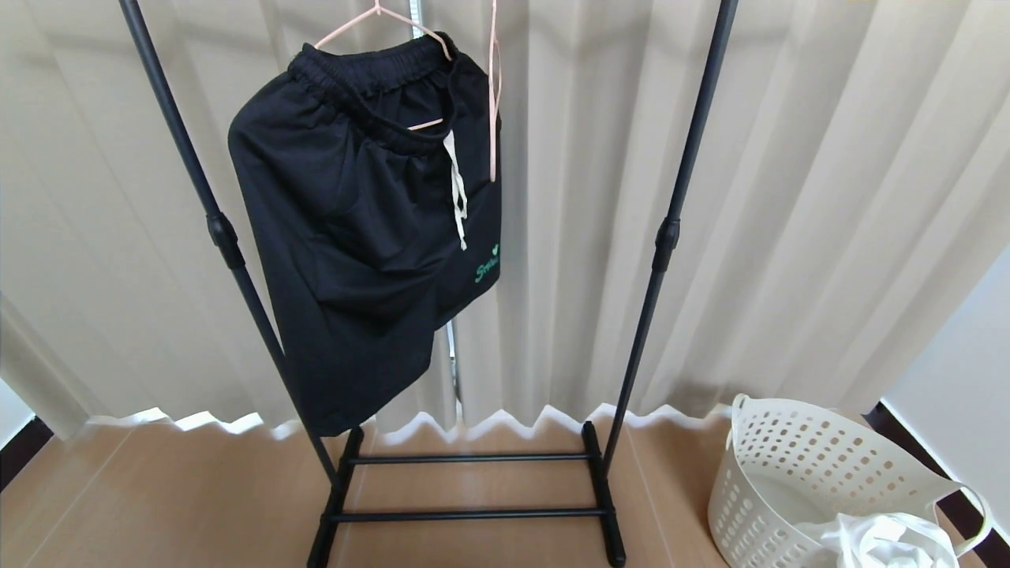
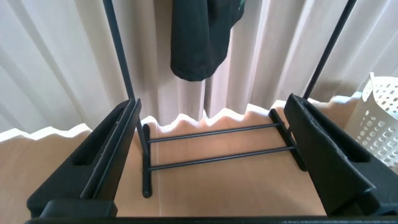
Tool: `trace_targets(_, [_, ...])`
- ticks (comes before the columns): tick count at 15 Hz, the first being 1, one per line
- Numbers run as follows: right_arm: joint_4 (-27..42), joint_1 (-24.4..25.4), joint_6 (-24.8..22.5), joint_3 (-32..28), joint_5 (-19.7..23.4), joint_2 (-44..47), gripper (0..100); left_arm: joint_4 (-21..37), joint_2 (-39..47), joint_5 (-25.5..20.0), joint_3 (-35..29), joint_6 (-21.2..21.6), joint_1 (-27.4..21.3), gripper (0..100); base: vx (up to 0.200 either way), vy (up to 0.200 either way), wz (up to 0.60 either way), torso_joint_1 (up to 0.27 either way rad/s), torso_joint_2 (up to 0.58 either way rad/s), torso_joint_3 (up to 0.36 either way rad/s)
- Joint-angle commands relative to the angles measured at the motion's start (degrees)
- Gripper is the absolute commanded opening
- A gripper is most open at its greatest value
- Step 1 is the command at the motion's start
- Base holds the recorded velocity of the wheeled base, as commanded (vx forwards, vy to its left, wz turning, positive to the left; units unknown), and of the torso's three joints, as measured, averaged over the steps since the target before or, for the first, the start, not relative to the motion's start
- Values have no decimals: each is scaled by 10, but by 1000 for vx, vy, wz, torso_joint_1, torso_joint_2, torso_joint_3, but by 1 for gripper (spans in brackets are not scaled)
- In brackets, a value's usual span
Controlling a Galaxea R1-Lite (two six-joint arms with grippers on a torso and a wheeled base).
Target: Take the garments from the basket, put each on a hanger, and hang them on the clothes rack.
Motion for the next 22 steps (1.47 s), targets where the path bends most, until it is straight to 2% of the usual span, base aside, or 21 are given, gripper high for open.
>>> trace_targets(1, [0,0,0,0,0,1,100,0,1,0,0,0,-1,100,0,0,-600,-7,12,27])
trace_targets(8, [-1,0,0,0,-1,1,100,0,1,0,0,0,-1,100,0,0,-600,2,6,4])
trace_targets(11, [-1,0,0,0,-2,1,100,1,1,0,0,0,-1,100,0,0,0,0,0,0])
trace_targets(22, [-2,0,1,0,-2,1,100,1,1,0,0,0,0,100,0,-200,0,1,4,5])
